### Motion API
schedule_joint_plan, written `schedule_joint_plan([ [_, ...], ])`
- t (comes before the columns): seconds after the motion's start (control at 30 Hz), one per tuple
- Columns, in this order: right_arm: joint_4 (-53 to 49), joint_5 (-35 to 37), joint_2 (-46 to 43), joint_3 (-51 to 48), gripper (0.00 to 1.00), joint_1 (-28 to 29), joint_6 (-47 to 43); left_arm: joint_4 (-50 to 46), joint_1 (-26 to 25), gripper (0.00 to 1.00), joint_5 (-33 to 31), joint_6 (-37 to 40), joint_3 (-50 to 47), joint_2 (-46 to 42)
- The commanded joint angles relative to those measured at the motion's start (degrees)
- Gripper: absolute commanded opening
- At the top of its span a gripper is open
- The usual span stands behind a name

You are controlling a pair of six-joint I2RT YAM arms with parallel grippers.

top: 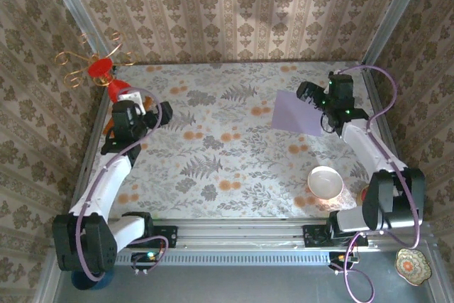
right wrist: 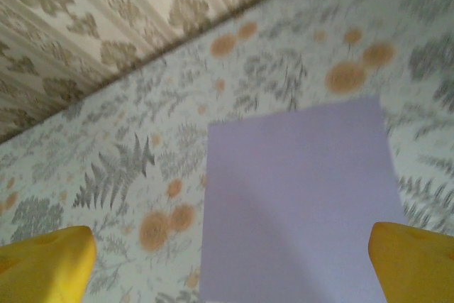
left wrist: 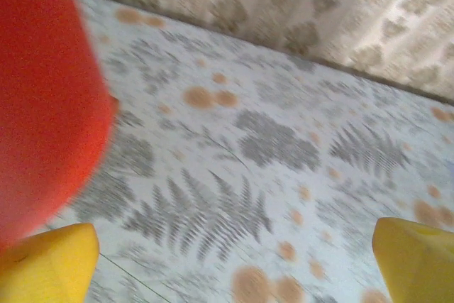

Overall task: Fold a paper plane with a square sheet of paper (pick it up from the middle)
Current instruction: Move the square sheet of paper to the center of the table.

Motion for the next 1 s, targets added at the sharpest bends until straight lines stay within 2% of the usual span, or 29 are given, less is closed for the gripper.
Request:
schedule_joint_plan([
  [0.0,-7.04,-3.72,2.32,-0.92,1.0,0.47,5.96,-5.61,-3.92,1.0,2.21,-3.02,-0.11,-1.5],
  [0.13,-6.07,-3.8,4.3,-2.31,1.0,0.61,8.85,-6.9,-7.04,1.0,0.6,-0.78,-1.13,-1.1],
  [0.37,-7.16,-3.39,8.8,-0.97,1.0,2.26,8.8,-8.04,-8.06,1.0,1.55,1.15,-1.26,0.15],
  [0.5,-11.15,-1.04,13.58,4.42,1.0,3.2,6.69,-6.79,-9.41,1.0,3.97,1.63,-1.26,1.14],
  [0.63,-13.91,-3.9,21.44,11.93,0.98,3.67,5.07,-6.75,-11.01,1.0,6.54,0.99,0.22,3.77],
  [0.97,-20.65,-3.8,35.65,26.95,0.96,4.08,2.41,-4.61,-14.91,1.0,9.45,-1.98,4.66,11.94],
])
